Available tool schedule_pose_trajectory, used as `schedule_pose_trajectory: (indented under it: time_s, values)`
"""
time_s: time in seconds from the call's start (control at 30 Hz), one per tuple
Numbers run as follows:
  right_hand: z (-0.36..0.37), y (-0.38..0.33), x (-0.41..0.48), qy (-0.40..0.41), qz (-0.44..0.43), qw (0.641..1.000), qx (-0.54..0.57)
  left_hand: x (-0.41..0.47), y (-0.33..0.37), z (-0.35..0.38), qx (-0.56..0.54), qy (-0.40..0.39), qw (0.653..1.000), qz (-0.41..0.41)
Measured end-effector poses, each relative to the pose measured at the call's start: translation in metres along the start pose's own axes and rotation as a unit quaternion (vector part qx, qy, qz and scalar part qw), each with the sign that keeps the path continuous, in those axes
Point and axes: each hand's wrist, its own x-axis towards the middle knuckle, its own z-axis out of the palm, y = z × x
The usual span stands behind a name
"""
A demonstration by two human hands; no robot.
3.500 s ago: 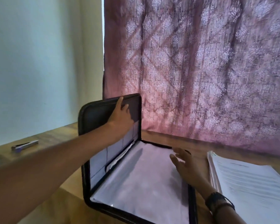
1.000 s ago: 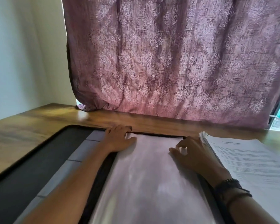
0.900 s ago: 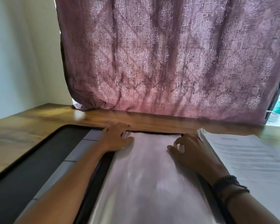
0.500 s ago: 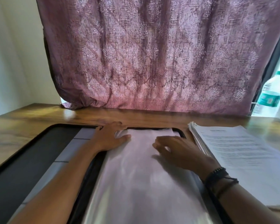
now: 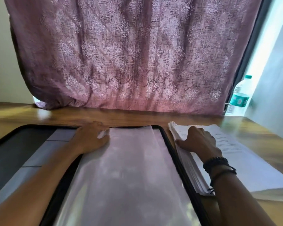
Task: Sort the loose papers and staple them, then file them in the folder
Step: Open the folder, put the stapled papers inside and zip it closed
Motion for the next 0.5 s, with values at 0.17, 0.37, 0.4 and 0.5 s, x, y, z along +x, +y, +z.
schedule_pose_trajectory:
  time_s: [0.17, 0.37, 0.4, 0.5]
  values:
    - [-0.003, -0.002, 0.001, -0.012, -0.008, 1.000, 0.006, 0.001, 0.004, 0.001, 0.013, 0.011, 0.999, 0.029]
    - [-0.003, 0.010, 0.010, -0.023, 0.003, 0.999, 0.029, 0.001, 0.009, 0.002, 0.010, 0.015, 0.999, 0.042]
    - [-0.002, 0.012, 0.013, -0.025, 0.008, 0.999, 0.037, 0.001, 0.010, 0.002, 0.008, 0.011, 0.999, 0.039]
    - [0.000, 0.018, 0.019, -0.028, 0.023, 0.998, 0.052, 0.001, 0.009, 0.002, -0.002, -0.001, 0.999, 0.034]
